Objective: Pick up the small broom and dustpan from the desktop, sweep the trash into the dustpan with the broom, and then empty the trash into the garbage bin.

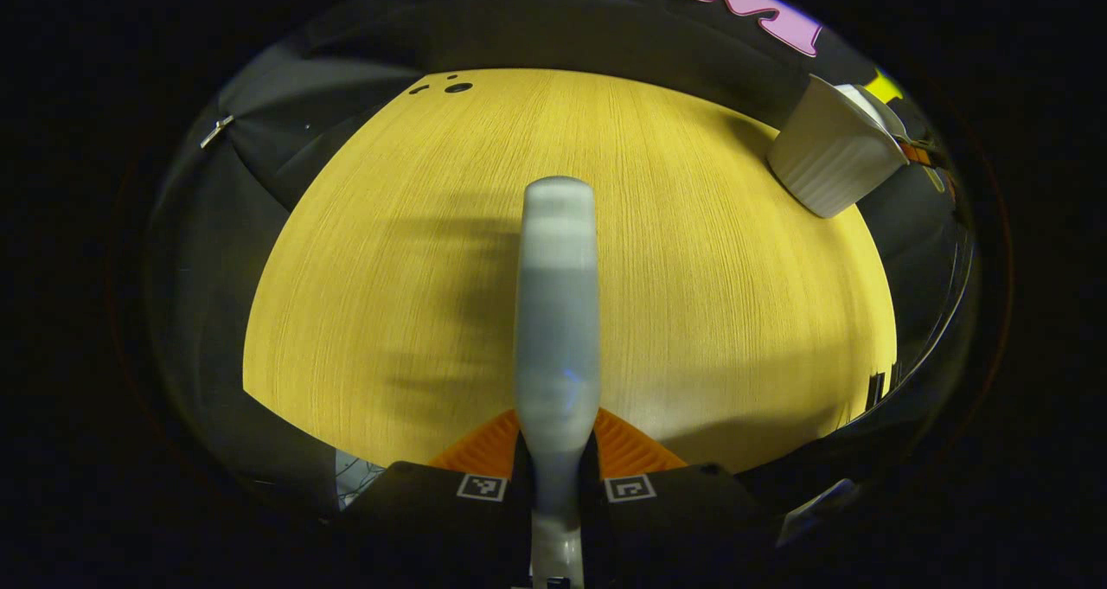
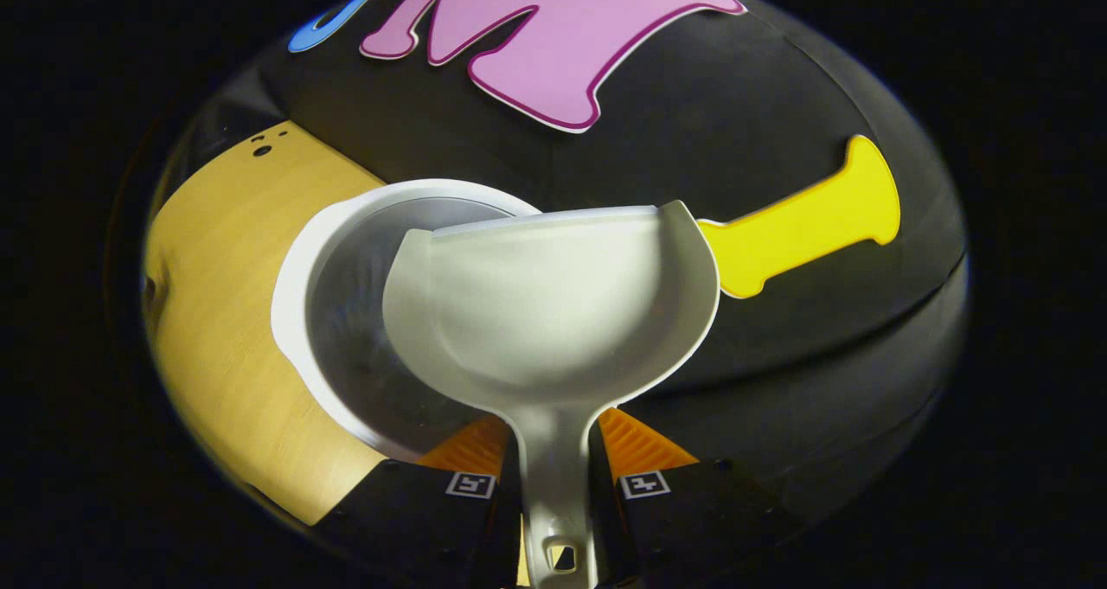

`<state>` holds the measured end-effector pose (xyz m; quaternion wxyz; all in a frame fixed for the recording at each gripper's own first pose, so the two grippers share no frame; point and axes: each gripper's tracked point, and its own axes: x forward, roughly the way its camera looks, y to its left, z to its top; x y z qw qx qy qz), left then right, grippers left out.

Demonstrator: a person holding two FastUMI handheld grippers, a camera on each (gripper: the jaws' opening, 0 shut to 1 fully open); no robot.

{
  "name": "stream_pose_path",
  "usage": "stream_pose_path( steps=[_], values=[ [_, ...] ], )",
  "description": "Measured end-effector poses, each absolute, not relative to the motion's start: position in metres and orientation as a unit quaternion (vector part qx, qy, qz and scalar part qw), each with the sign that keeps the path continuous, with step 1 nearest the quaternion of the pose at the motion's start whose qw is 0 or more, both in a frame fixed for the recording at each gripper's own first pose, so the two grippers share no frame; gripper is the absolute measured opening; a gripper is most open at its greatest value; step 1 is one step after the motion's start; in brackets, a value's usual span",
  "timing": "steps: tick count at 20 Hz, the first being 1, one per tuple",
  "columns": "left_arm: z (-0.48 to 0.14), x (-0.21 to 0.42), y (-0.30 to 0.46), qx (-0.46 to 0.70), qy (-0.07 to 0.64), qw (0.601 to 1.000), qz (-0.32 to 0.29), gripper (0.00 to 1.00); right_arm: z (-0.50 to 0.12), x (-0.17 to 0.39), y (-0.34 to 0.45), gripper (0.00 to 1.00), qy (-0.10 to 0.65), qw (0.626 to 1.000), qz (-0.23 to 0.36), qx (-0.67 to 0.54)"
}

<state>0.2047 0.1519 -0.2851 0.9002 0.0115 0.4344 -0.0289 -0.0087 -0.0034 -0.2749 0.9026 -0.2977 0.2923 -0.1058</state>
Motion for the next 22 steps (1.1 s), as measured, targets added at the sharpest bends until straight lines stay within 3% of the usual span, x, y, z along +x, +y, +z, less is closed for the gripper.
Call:
stream_pose_path(
  steps=[3,8,10,11,17,21,22],
  values=[
    [-0.276,0.205,0.152,0.003,0.411,0.911,-0.02,0.27,-0.273,-0.007,0.003,0.41,0.269,0.925,-0.109,-0.243],
    [-0.26,0.202,0.151,-0.004,0.375,0.927,-0.007,0.27,-0.257,-0.022,0.037,0.37,0.225,0.96,-0.101,-0.133],
    [-0.256,0.201,0.152,-0.002,0.369,0.93,-0.007,0.28,-0.25,-0.04,0.054,0.41,0.213,0.965,-0.096,-0.12],
    [-0.255,0.199,0.152,-0.001,0.367,0.93,-0.008,0.28,-0.247,-0.048,0.064,0.37,0.206,0.967,-0.094,-0.116],
    [-0.254,0.19,0.156,0.009,0.362,0.932,-0.028,0.27,-0.234,-0.109,0.109,0.34,0.175,0.969,-0.096,-0.144],
    [-0.258,0.173,0.157,0.003,0.354,0.934,-0.047,0.27,-0.247,-0.15,0.156,0.41,0.187,0.974,-0.071,-0.104],
    [-0.261,0.174,0.162,0.004,0.353,0.934,-0.051,0.27,-0.252,-0.158,0.167,0.37,0.186,0.975,-0.067,-0.1]
  ],
)
